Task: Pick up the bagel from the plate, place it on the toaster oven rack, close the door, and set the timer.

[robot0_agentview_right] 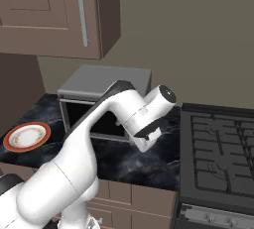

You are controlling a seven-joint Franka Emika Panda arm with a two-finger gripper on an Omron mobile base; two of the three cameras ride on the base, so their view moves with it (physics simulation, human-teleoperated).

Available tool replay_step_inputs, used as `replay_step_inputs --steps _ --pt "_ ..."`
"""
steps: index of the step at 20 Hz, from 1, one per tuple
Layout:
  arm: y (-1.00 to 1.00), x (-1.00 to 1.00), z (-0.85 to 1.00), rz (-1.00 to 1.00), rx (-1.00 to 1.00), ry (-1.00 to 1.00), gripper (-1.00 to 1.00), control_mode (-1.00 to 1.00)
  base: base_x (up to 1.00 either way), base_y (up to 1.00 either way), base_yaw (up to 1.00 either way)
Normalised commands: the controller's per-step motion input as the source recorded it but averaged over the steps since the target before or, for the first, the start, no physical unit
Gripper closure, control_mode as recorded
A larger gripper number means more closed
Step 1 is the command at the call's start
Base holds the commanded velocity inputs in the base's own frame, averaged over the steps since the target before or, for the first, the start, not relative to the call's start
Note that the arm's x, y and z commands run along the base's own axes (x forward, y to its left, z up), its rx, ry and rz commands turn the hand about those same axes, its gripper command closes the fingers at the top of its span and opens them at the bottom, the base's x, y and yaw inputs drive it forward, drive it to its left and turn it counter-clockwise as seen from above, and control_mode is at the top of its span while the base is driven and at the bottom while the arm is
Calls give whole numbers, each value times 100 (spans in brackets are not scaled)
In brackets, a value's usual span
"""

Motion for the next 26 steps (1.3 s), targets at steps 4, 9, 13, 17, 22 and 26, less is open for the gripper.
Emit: replay_step_inputs --steps 4,9,13,17,22,26 --pt "-41 76 -14 21 0 0 -100 -100 0 0 0" --pt "-43 50 -18 24 0 0 -100 -100 0 0 0" --pt "-9 0 -39 27 0 0 -100 -100 0 0 0" --pt "0 -5 -51 22 -2 -6 -100 -100 0 0 0" --pt "14 -3 -41 10 0 -18 -100 -100 0 0 0" --pt "6 13 -15 2 0 -24 -100 -100 0 0 0"
